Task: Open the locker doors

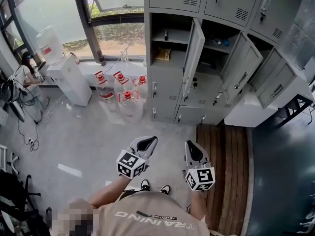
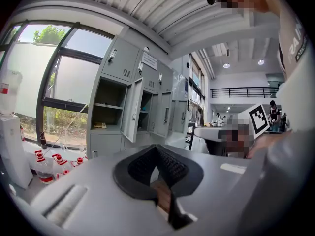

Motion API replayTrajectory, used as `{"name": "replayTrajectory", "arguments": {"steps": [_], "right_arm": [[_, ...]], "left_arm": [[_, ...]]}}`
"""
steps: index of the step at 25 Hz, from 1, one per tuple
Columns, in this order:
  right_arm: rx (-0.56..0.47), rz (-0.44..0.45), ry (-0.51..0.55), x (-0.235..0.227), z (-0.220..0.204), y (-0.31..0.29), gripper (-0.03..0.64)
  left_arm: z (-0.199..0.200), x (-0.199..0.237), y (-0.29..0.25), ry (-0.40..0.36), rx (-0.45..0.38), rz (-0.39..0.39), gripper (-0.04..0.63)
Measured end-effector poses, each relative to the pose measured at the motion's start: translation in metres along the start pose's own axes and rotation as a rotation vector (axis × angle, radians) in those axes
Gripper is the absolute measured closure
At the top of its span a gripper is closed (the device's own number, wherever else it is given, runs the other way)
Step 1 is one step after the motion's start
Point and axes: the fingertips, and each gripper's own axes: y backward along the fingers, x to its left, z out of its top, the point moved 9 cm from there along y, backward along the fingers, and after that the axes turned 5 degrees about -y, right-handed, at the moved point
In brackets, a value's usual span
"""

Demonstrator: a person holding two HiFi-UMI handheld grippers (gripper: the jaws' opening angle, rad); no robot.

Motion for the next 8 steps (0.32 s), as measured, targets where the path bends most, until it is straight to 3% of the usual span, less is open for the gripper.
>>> {"name": "replayTrajectory", "arguments": {"steps": [5, 8], "right_arm": [[0.013, -0.015, 0.141, 0.012, 0.006, 0.001, 0.589], [0.015, 0.004, 0.162, 0.012, 0.017, -0.006, 0.589]], "left_arm": [[0.009, -0.001, 0.005, -0.019, -0.027, 0.004, 0.588], [0.019, 0.001, 0.003, -0.014, -0.056, 0.014, 0.588]]}}
